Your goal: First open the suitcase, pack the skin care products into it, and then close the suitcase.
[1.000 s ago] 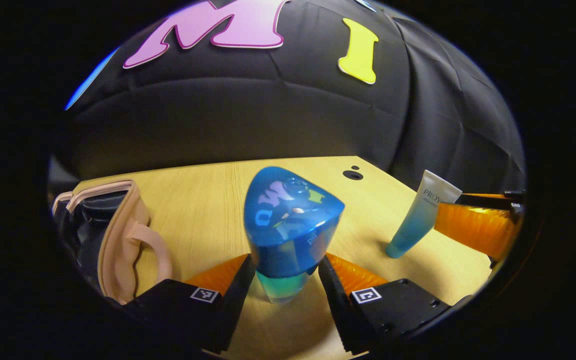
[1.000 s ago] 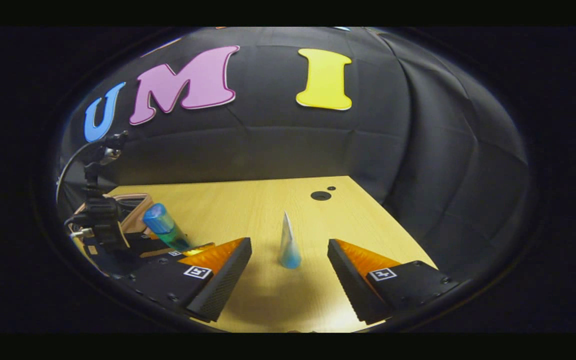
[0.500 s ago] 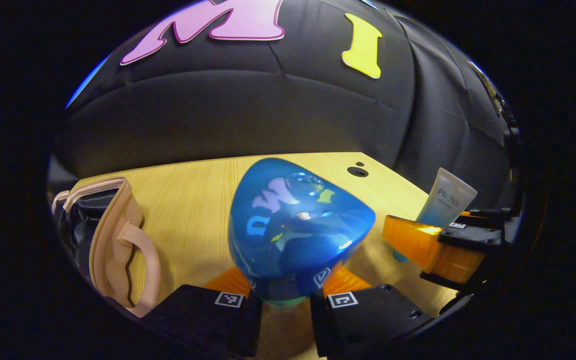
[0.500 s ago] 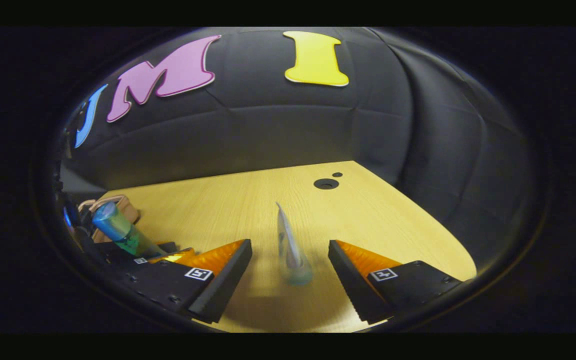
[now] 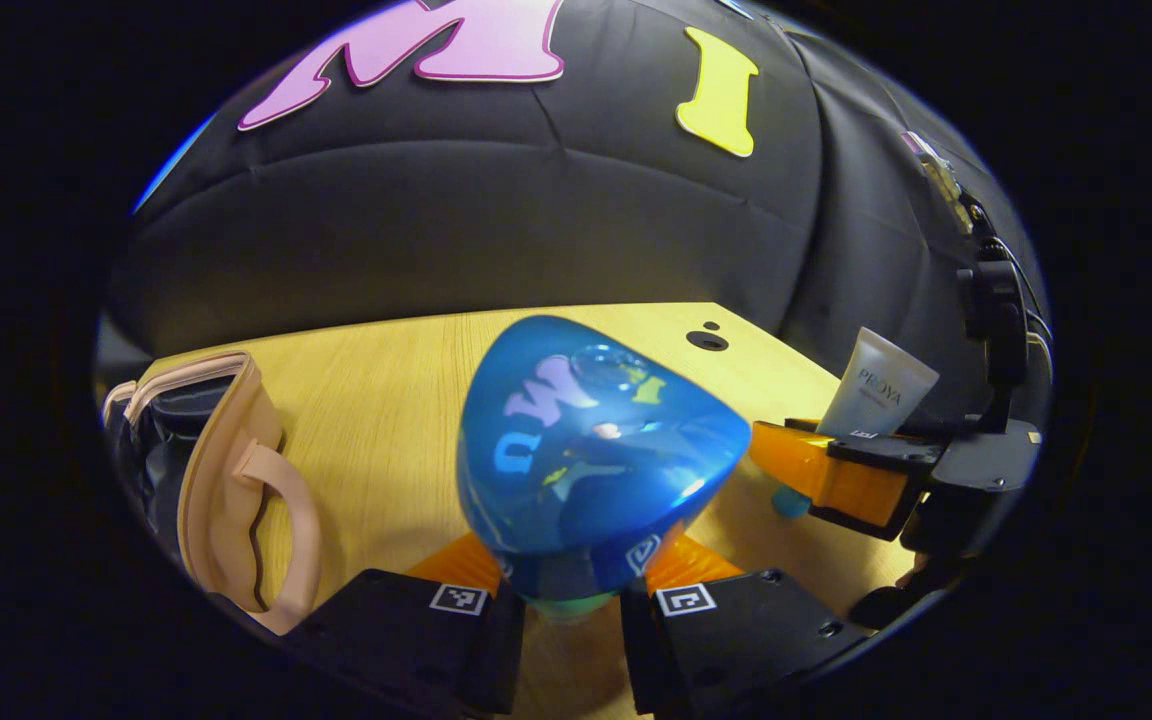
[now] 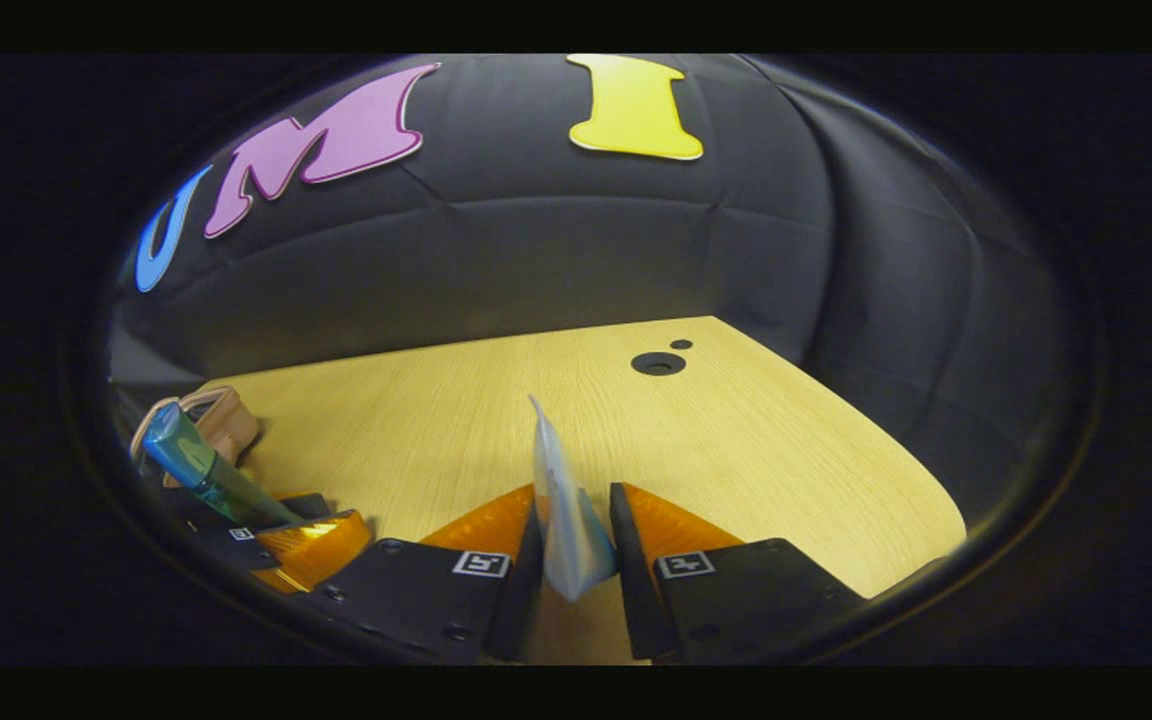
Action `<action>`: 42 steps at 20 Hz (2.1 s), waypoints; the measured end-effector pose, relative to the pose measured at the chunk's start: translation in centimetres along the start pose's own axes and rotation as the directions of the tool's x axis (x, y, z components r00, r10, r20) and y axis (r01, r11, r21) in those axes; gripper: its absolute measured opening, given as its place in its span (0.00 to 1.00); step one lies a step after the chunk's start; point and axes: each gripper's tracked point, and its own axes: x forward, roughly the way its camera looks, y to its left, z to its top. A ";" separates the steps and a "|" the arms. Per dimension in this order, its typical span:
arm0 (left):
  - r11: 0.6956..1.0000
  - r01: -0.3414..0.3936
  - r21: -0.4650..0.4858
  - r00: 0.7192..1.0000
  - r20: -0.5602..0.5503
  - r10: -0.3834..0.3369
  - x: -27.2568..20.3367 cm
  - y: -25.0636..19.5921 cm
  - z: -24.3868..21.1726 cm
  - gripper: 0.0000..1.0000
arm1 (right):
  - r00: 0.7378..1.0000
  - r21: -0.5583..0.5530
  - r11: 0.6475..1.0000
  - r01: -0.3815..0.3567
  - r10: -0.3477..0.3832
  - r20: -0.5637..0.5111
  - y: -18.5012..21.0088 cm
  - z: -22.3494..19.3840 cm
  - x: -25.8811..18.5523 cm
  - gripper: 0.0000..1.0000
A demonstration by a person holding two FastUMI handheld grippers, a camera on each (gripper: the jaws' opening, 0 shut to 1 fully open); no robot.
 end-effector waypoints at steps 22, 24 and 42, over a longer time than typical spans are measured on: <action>0.951 -0.285 -0.120 0.953 0.066 0.294 -18.9 14.5 5.5 0.45 | 0.917 -0.151 0.908 -0.392 0.399 0.018 13.4 7.7 -16.3 0.33; 0.931 -0.337 -0.141 0.940 0.010 0.342 -20.2 18.3 4.3 0.45 | 0.894 -0.160 0.885 -0.438 0.447 0.020 15.8 8.4 -18.1 0.33; 0.963 -0.267 -0.034 0.803 -0.560 0.202 -15.9 29.1 -7.1 0.48 | 0.887 -0.095 0.885 -0.456 0.461 0.033 23.6 7.9 -24.8 0.33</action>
